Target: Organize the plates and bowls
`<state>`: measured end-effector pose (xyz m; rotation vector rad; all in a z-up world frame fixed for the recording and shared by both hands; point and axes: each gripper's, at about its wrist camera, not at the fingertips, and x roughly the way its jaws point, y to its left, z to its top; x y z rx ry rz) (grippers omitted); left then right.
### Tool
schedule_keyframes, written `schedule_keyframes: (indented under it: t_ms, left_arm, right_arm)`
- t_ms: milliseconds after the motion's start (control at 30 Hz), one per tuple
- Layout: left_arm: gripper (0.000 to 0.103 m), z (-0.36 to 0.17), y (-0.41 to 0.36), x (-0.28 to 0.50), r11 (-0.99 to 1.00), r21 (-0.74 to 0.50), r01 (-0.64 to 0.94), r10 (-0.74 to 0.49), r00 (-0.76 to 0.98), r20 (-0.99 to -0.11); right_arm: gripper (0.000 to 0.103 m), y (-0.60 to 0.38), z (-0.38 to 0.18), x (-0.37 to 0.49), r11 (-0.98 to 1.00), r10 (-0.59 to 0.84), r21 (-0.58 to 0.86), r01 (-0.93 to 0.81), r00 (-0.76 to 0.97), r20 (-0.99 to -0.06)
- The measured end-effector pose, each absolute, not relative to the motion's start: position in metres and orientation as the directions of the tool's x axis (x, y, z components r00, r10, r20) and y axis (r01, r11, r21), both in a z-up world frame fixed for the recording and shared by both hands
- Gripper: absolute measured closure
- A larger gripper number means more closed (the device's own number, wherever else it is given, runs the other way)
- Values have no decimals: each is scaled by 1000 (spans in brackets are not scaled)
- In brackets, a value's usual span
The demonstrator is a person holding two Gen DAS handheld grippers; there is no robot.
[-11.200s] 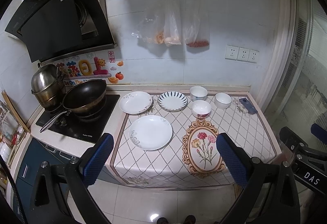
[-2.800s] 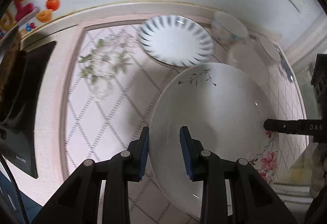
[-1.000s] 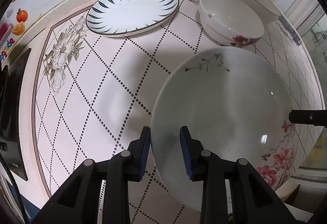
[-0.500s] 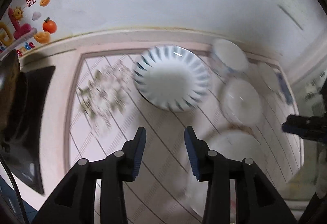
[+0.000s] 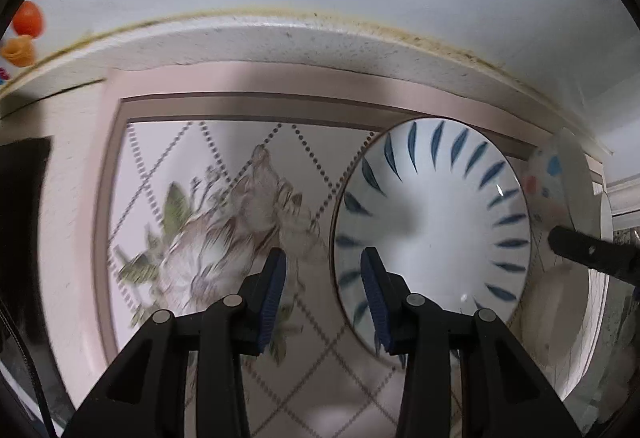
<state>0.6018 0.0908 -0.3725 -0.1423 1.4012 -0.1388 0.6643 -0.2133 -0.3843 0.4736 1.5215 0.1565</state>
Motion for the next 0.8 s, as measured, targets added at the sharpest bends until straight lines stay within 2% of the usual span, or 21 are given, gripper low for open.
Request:
schedule_keyframes:
  t_ms: [67,167,200,233,300,333,467,800]
  left_arm:
    - [66,-378,88,608,981,-191,22,-192,154,-969]
    - [67,-383,83,612,981,-186,46,-191,156,-969]
    - [71,-384,80,613,983,-174,58,-181,162,-970]
    - [81,-385,79,613,982,-178,63,-186,163,-969]
    - [88,-384,77,613,978,-198,68,-206,164,-965]
    - [87,-383,74,612,980,-183,73,-193,169,-967]
    - [88,-380,68,609,984,-160,80,-172,181,-968]
    - [88,-354,69,597,981,-175,80,-188,190,-964]
  right_arm:
    - [56,-208,-394,670,924,343,346,163,46,-938]
    - [65,-203,-404,673,939,317,316,138,19,-948]
    - [72,-202,-406,673,943,307,306,128,15,-952]
    - [81,-200,-409,674,948,294,293,121,14,-956]
    - [88,-198,-413,672,955,276,276,107,12,-961]
    - [90,-197,-414,672,959,264,264,98,10,-964]
    - [90,-188,-416,670,975,210,211,64,19,-978]
    - [90,-199,-401,664,967,244,245,69,19,-970]
